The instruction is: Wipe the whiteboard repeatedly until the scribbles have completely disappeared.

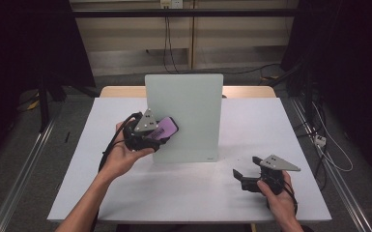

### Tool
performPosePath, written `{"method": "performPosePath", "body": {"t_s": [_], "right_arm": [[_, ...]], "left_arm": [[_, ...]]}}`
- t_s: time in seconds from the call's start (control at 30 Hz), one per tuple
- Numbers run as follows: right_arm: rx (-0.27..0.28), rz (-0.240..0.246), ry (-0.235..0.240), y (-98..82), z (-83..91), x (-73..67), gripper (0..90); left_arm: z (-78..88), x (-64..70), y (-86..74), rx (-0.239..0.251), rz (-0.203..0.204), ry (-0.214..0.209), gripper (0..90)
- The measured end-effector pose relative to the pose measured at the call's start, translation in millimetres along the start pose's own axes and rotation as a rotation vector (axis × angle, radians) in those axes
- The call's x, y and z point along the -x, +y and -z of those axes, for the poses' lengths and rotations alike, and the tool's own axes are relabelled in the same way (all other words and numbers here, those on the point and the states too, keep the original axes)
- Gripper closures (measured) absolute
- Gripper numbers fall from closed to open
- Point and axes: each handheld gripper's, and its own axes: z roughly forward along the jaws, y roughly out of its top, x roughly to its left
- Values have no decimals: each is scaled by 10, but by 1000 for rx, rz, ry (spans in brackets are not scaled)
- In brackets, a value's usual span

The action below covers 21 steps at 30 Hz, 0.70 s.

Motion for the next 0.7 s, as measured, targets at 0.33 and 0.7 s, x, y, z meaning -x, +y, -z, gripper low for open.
{"method": "performPosePath", "body": {"t_s": [0.33, 0.7], "right_arm": [[1, 2, 0, 3, -2, -7, 89], [-1, -1, 1, 0, -3, -3, 89]], "left_arm": [[-143, 136, -45, -32, -25, -31, 409], [-398, 362, -148, -105, -41, -111, 409]]}}
